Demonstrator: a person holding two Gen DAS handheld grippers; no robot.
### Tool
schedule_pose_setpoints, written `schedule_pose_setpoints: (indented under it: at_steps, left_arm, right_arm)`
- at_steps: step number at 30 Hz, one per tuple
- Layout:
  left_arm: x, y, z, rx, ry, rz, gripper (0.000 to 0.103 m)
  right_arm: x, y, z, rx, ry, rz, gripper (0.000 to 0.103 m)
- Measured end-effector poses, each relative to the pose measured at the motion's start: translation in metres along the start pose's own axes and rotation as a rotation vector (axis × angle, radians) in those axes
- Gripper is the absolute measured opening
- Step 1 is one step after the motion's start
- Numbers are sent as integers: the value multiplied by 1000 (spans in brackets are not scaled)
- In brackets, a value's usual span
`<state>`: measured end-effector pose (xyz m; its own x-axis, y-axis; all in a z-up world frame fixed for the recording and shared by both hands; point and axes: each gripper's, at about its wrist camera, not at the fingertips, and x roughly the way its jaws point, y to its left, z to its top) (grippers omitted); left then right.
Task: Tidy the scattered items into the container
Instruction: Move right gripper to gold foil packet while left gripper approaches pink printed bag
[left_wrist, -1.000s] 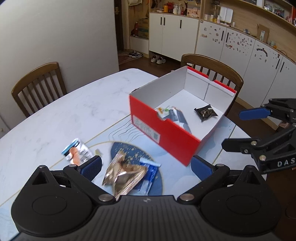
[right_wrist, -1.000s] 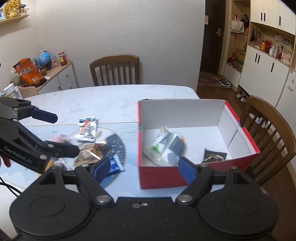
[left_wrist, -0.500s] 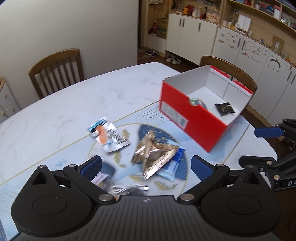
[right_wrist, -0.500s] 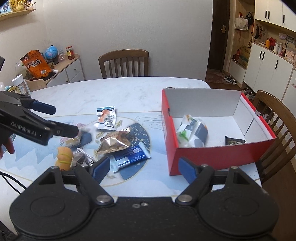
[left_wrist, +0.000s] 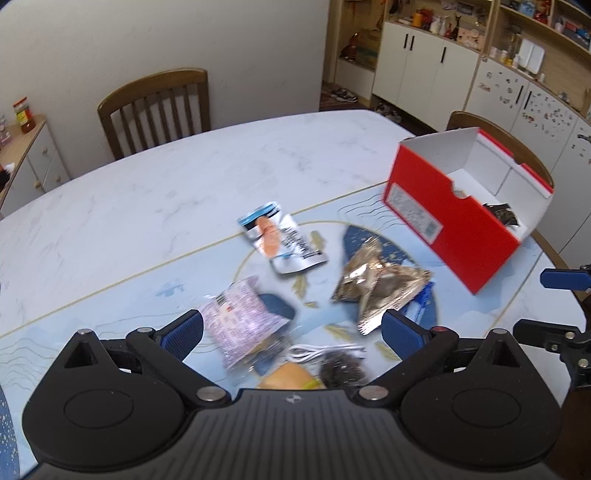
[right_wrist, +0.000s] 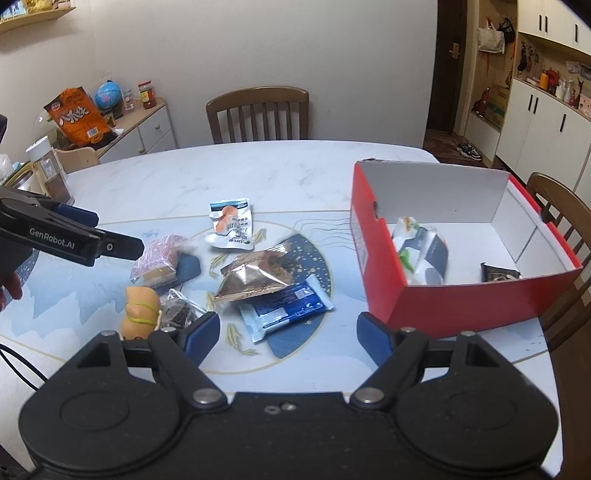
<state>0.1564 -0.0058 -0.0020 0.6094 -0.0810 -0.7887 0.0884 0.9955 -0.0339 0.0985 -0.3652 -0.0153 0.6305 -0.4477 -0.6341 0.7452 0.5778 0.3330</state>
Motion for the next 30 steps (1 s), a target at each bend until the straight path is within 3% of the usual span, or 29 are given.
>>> schedule_pose_setpoints:
  at_steps: [30]
  left_arm:
    - [87, 55, 14, -193, 165, 28, 103]
  right_arm:
    - [91, 23, 43, -59, 74, 78, 81]
